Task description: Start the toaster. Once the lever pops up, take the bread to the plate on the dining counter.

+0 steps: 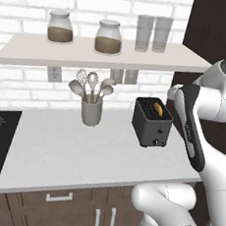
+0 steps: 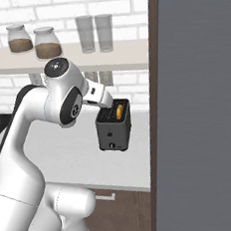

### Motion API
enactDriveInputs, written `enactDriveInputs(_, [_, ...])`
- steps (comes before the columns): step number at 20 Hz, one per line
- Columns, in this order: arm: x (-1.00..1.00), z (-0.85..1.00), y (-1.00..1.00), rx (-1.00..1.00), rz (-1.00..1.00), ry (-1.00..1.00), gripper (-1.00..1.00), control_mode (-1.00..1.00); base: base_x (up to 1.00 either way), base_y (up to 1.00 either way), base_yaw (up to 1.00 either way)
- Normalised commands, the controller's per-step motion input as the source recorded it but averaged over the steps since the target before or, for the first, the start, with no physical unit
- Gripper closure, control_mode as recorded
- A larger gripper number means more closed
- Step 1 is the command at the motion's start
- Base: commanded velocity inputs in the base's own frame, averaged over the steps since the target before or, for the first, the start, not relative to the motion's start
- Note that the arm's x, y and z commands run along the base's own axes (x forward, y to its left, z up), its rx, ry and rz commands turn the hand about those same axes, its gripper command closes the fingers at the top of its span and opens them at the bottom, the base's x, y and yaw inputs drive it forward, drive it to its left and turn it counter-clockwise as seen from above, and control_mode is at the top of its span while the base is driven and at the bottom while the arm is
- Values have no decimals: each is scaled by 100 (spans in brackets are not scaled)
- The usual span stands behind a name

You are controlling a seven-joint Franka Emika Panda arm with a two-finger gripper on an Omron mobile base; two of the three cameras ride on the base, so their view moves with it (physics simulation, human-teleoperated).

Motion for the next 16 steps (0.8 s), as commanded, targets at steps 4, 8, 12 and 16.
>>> enactDriveInputs(4, [0,0,0,0,0,0,-100,-100,0,0,0])
enactDriveInputs(8, [0,0,0,0,0,0,-100,-100,0,0,0])
enactDriveInputs(12, [0,0,0,0,0,0,-100,-100,0,0,0])
enactDriveInputs(16, [0,0,0,0,0,0,-100,-100,0,0,0])
